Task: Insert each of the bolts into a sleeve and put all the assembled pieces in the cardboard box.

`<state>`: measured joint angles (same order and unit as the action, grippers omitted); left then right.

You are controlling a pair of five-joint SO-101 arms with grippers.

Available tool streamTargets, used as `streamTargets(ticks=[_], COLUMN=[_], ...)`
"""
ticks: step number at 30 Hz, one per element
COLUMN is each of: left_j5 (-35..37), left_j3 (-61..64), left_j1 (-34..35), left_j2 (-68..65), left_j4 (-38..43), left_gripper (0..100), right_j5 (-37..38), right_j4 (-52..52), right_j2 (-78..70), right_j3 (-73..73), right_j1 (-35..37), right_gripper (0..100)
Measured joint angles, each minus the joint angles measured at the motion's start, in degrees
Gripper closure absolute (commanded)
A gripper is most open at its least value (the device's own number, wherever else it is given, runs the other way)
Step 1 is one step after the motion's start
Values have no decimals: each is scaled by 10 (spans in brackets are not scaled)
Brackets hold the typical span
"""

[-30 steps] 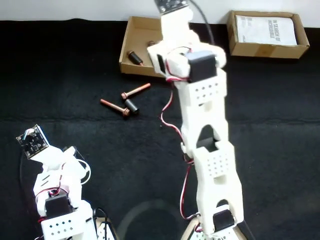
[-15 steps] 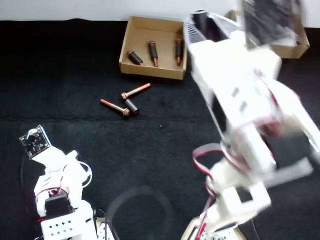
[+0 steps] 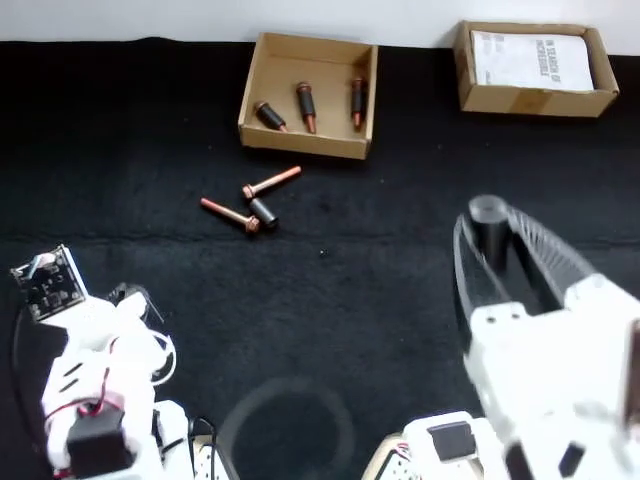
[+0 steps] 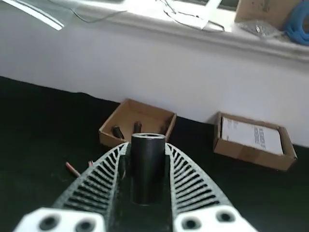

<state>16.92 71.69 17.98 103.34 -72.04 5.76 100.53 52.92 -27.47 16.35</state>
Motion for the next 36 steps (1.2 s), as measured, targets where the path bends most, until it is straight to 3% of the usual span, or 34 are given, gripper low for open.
streamTargets(ticks=[8, 14, 20, 25, 28, 32, 36], left_j5=[-21, 25, 11, -142, -282, -469, -666], left_j3=[-144, -302, -431, -503, -535, -556, -557], left_j1=[-101, -139, -143, -143, -142, -142, -143], left_j2=[-71, -283, -508, -651, -720, -790, -838], left_j4=[-44, -47, -47, -47, -40, -13, 10], left_gripper=[991, 991, 990, 989, 967, 863, 851], right_j5=[0, 2, 2, 2, 2, 2, 2], right_j4=[-73, -185, -247, -304, -335, -357, -361], right_j2=[258, 441, 516, 517, 517, 517, 517], right_j3=[338, 548, 669, 726, 760, 784, 785], right_j1=[-69, -125, -188, -242, -255, -261, -261], right_gripper=[991, 991, 991, 991, 991, 991, 991])
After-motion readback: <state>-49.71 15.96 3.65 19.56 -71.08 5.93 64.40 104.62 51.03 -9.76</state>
